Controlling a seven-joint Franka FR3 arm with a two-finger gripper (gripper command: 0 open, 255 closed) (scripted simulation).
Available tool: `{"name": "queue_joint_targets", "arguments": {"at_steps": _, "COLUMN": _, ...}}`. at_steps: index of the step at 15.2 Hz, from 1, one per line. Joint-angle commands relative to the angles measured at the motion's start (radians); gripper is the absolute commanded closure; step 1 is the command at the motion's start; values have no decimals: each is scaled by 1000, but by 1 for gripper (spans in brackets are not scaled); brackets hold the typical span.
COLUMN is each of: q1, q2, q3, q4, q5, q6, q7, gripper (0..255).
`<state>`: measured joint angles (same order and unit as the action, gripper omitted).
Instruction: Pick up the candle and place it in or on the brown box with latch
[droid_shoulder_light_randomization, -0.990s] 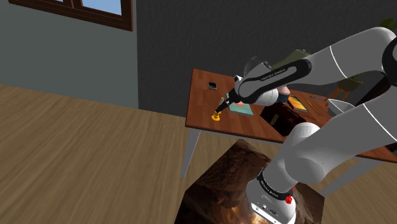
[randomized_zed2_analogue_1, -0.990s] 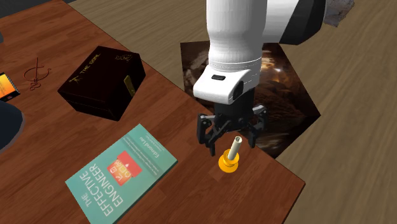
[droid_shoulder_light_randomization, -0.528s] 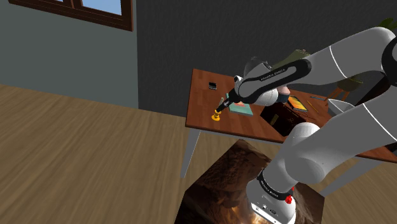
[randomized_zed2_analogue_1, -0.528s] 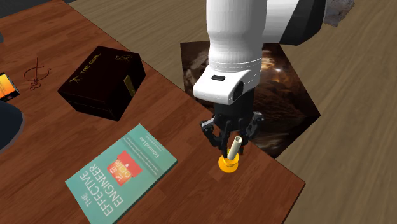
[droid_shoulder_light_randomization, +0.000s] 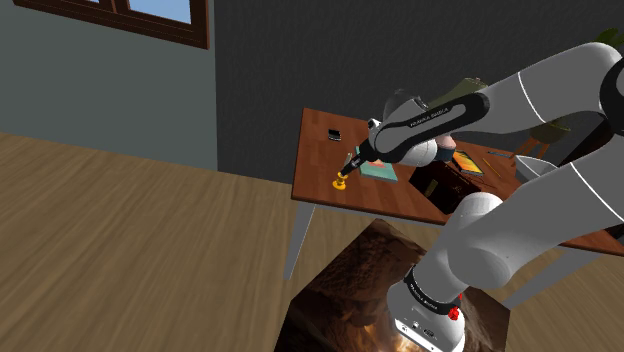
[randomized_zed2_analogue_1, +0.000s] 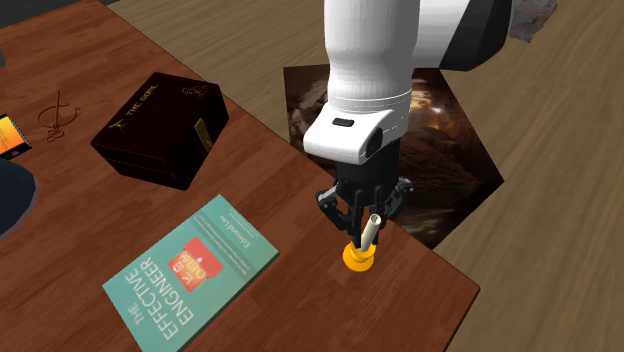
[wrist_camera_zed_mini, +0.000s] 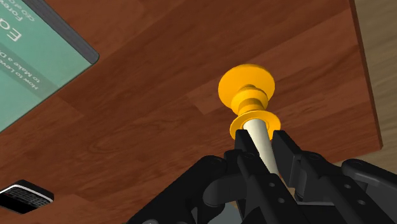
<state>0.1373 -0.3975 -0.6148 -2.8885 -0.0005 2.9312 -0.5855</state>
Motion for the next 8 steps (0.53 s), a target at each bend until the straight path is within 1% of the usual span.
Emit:
{"name": "queue_joint_targets", "arguments": {"at_steps": 1, "q1": -18, "q2": -15, "q3": 17, "q4": 3, "q5": -11, "q6": -20, "q7": 11, "gripper": 255}}
{"name": "queue_joint_targets", "arguments": {"at_steps": 4, "q1": -63, "q2": -59, "q3": 61, "q4": 15, "q5": -38, "q6": -79, "q7": 40, "gripper": 255}}
{"name": "queue_joint_targets", "arguments": {"at_steps": 8, "q1": -102, "q2": -113, "q3": 103, "q4": 35, "q5": -62, "q6": -155, "q7": 70, "gripper": 255}}
